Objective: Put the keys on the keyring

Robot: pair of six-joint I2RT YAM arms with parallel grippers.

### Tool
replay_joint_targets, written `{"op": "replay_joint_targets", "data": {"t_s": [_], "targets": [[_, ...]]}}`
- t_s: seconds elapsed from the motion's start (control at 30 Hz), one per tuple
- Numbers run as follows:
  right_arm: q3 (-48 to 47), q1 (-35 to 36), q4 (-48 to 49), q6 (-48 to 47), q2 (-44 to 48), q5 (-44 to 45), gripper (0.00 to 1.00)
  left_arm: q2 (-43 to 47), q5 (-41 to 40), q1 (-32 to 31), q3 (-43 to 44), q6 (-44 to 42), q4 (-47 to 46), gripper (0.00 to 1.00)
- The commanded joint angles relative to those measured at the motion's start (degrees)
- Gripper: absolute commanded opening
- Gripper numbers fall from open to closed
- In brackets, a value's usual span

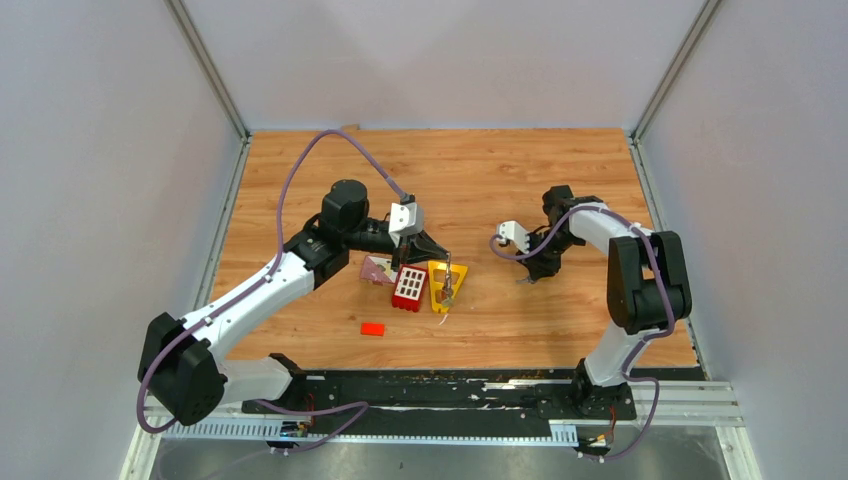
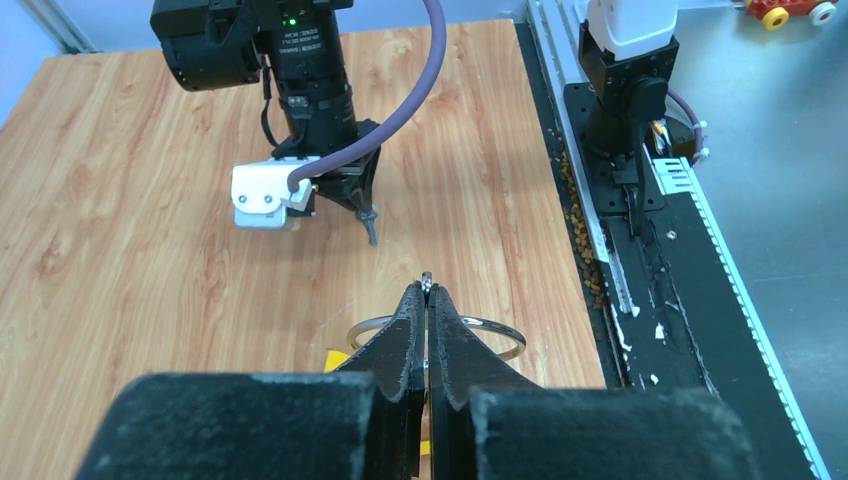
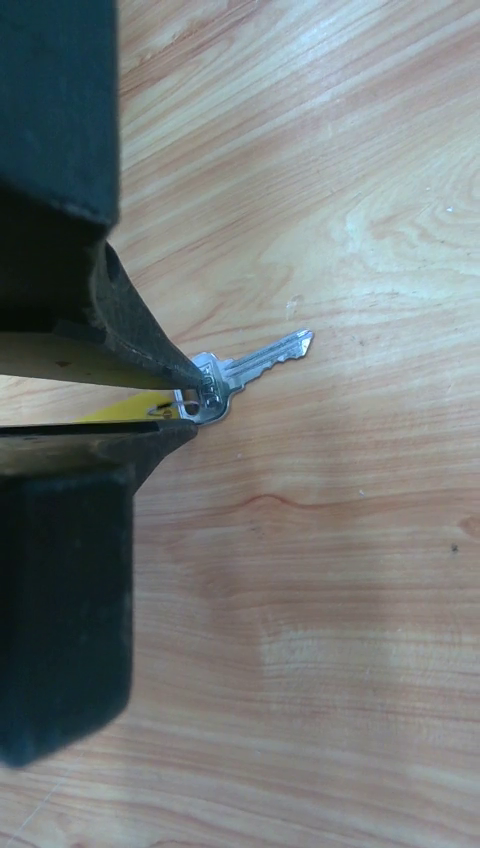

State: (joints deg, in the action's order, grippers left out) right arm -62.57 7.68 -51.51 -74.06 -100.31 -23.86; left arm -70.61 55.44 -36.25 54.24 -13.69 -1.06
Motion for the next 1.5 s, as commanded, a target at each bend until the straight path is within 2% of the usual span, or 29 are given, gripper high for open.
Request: {"op": "replay_joint_targets", "data": {"t_s": [0.0,0.23,0.6,0.8,0.97,1.47], "targets": [[-0.81,0.4,0.41,-1.29,-0.73,-1.85,0.15,0.02,1.5,0.19,1.47,-1.22,-1.97,0.0],[-1.08,0.31,-0.96,-1.31,1.0,-1.33,0.04,0.01,1.35,0.14,1.48,-1.15,-2.0,0.0],[-2.21,0.23,-1.54,2.42,4.07,-3.88,0.01,0.46,1.18,0.19,1.22,-1.15,-2.14,0.0],[1.2,0.21,5.11,6.79,4.2,-1.74,0.16,0.58,1.24,0.15,1.22,-0.9,-2.4,0.0],[2.44,0.1,7.03,7.94,4.43,-0.46,0.26,0.61,1.2,0.19,1.2,-0.91,-2.4,0.0],[-0.39,-2.05,-1.22,1.12,6.93,-3.62,0.42,1.04,1.22,0.21,0.87,-1.29,-2.22,0.0]]}}
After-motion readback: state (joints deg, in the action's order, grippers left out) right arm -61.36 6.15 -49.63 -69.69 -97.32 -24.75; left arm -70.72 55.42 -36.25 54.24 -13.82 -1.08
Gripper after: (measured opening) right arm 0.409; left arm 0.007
